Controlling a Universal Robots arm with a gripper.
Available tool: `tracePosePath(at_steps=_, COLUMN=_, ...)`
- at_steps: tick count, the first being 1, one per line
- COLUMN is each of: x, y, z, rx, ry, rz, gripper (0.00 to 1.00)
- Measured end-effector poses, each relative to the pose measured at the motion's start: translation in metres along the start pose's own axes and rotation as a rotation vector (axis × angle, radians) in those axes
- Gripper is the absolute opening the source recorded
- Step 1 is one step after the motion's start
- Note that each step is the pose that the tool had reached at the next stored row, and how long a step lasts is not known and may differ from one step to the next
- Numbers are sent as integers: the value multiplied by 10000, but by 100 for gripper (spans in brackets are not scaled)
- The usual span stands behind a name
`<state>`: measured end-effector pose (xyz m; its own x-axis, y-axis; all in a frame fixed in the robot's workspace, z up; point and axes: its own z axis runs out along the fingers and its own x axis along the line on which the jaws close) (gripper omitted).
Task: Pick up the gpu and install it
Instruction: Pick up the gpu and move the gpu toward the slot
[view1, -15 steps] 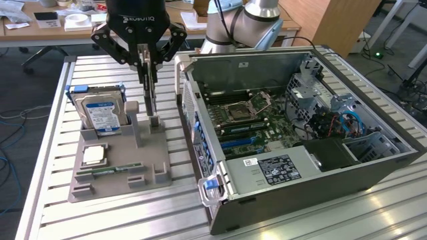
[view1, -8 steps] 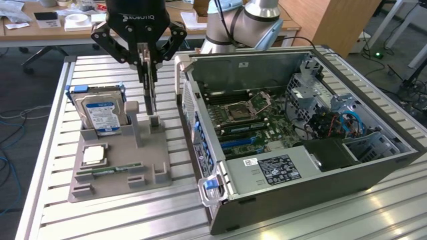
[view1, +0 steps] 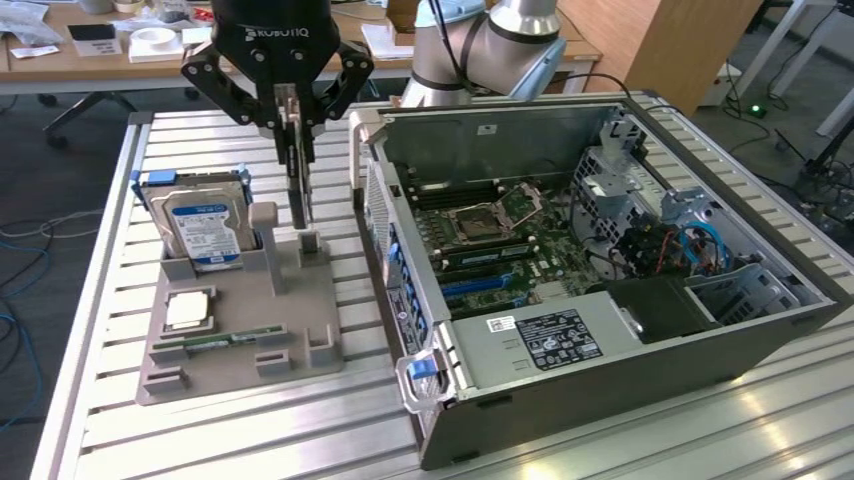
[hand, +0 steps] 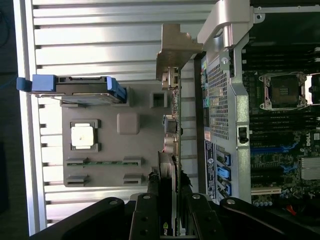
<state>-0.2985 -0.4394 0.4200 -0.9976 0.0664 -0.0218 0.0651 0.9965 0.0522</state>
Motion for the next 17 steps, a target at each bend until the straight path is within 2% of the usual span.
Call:
tracePosePath(at_steps=3, x=-1, y=0, z=-1, rx=1, ry=1, rz=0, gripper=26)
tracePosePath(at_steps=17, x=-210, y=14, z=5, rx=0, ry=0, rz=0, gripper=26)
